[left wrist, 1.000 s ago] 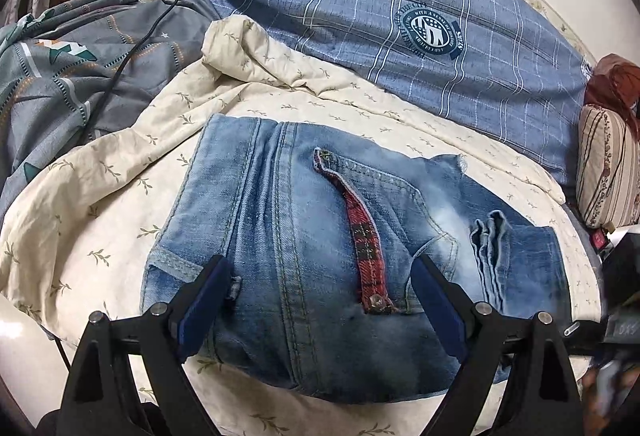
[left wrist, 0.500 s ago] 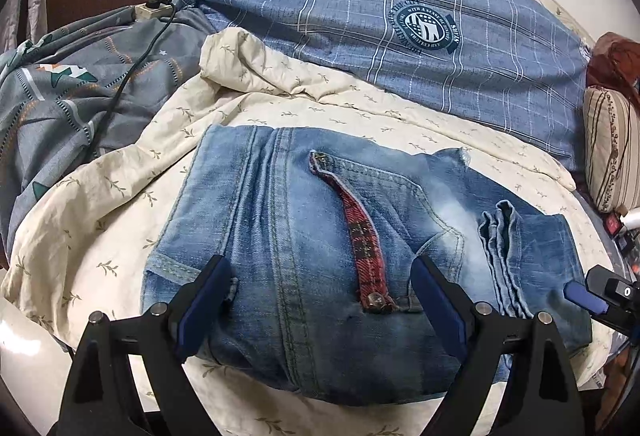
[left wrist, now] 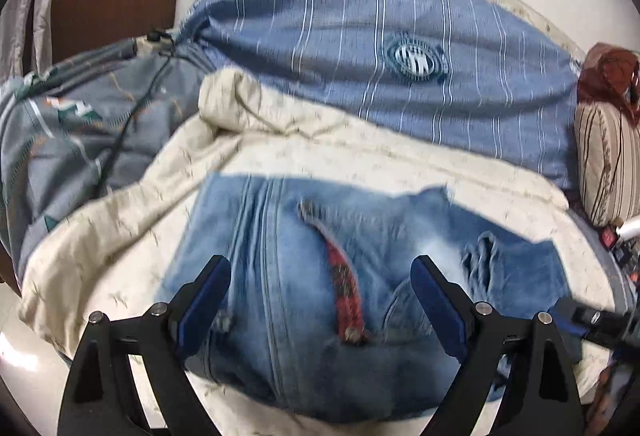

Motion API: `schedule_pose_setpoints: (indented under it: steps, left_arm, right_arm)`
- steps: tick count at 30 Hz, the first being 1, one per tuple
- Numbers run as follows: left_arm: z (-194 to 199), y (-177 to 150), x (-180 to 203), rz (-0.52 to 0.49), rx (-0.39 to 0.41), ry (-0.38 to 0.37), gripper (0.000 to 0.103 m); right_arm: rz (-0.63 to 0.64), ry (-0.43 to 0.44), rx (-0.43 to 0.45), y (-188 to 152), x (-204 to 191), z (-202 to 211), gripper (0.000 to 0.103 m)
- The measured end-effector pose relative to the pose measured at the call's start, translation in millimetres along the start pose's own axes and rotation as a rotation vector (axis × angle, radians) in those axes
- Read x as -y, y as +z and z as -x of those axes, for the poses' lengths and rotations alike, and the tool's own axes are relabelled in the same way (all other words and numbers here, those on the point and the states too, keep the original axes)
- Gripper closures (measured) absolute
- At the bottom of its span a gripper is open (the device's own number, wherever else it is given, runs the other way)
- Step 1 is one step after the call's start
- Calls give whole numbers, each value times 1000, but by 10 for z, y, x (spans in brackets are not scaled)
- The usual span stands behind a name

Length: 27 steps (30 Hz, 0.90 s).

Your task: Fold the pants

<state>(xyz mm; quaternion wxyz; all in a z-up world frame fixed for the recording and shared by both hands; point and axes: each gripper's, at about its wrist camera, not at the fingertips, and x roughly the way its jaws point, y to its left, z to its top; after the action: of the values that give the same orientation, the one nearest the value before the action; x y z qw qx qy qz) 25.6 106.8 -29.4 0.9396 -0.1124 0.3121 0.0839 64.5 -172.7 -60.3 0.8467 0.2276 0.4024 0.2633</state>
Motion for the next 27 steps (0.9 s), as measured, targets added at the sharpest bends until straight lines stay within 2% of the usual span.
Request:
schedule_pose_setpoints:
  steps: [2,4,6,7,9,11,15,20,24,25,26,27]
  left_arm:
    - [-36,32,-17,12,2,34,11]
    - [-190,-5,-45,10,-72,78,11]
    - [-453,-116,-76,-23,-201,128,11]
    - [-511,-152,-98,-24,-223,128,11]
    - [-483,-137,-146,10,-206,108,10]
    - [-494,-136,-142,-8,-207,107,10]
    - [-509,-134,-162,7,-212,93,10]
    - [-503,-153,-165,3,-206,72,10]
    - [-513,-149,-163,6,-203,78,10]
    - [-514,-148,-164,7,-204,78,10]
    - [-514,-149,-165,7,-205,76,10]
    - [-514,-150,-166,5,-206,76,9]
  right_arm:
    - [4,-7,3,1,-23,-7,33]
    - [13,-9,-6,42,-66,-18,33]
    - [26,12,-15,158,-159,-33,33]
    - [51,1,-16,259,-242,-56,33]
    - [108,-27,-27,517,-415,-151,33]
    - [152,-55,-51,855,-569,-346,33]
    - [168,-132,-192,1437,-650,-994,33]
    - [236,-261,-386,1636,-614,-1738,34]
    - [299,-311,-439,1585,-622,-2002,43]
    - [310,-315,-452,1571,-620,-2046,54]
    - [325,-318,-479,1522,-617,-2111,71]
    - [351,-326,-486,1489,-636,-2134,76]
